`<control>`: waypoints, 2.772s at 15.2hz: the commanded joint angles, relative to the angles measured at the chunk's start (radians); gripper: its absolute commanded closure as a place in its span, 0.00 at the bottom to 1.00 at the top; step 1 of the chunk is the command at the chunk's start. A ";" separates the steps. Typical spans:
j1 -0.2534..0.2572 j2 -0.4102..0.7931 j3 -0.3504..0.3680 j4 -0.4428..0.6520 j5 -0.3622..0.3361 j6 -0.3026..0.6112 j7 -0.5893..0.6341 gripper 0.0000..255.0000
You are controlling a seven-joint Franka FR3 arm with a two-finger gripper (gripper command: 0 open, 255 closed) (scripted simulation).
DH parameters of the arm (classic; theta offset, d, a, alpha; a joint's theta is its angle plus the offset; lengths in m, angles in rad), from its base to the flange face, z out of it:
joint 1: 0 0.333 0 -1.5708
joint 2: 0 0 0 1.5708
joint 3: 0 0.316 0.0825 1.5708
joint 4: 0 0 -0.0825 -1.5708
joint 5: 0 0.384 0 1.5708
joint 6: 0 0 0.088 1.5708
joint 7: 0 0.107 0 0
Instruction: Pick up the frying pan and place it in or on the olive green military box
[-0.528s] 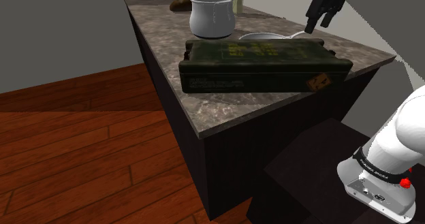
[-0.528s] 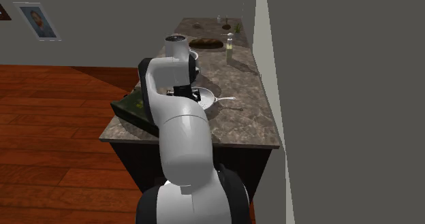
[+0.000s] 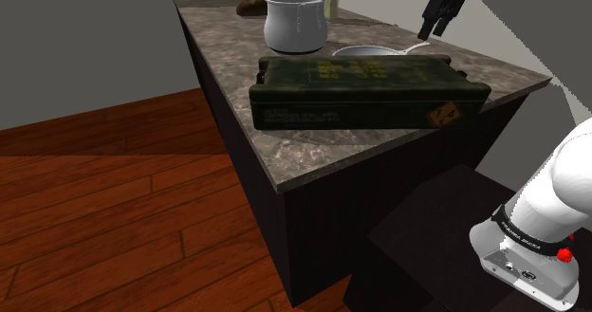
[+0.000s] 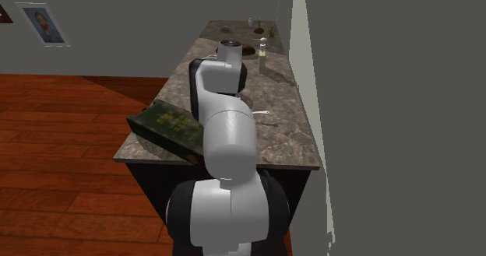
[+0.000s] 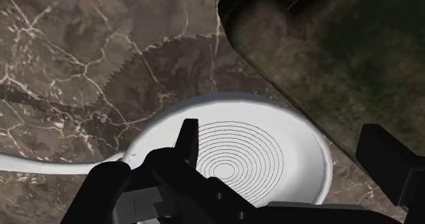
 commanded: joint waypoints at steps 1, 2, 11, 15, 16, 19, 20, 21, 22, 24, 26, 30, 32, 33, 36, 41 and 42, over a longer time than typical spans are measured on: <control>0.010 0.062 -0.066 0.032 0.017 0.033 -0.095 0.00; 0.017 0.094 -0.096 0.051 0.031 0.045 -0.138 0.00; 0.081 0.470 -0.351 0.325 0.274 0.046 -0.568 0.00; 0.058 0.693 -0.423 0.514 0.450 -0.039 -0.760 0.00; 0.041 0.753 -0.432 0.569 0.496 -0.069 -0.802 0.00; 0.014 0.821 -0.426 0.624 0.548 -0.093 -0.847 0.00; 0.017 0.819 -0.424 0.611 0.549 -0.080 -0.848 0.00; 0.022 0.818 -0.421 0.598 0.549 -0.067 -0.849 0.00; 0.026 0.817 -0.419 0.585 0.550 -0.054 -0.850 0.00; 0.033 0.816 -0.414 0.561 0.552 -0.029 -0.852 0.00; 0.039 0.816 -0.411 0.543 0.555 -0.009 -0.854 0.00; 0.039 0.816 -0.411 0.543 0.555 -0.009 -0.854 0.00; 0.039 0.816 -0.411 0.543 0.555 -0.009 -0.854 0.00; 0.039 0.816 -0.411 0.543 0.555 -0.009 -0.854 0.00; 0.039 0.816 -0.411 0.543 0.555 -0.009 -0.854 1.00; 0.039 0.816 -0.411 0.543 0.555 -0.009 -0.854 1.00; 0.039 0.816 -0.411 0.543 0.555 -0.009 -0.854 1.00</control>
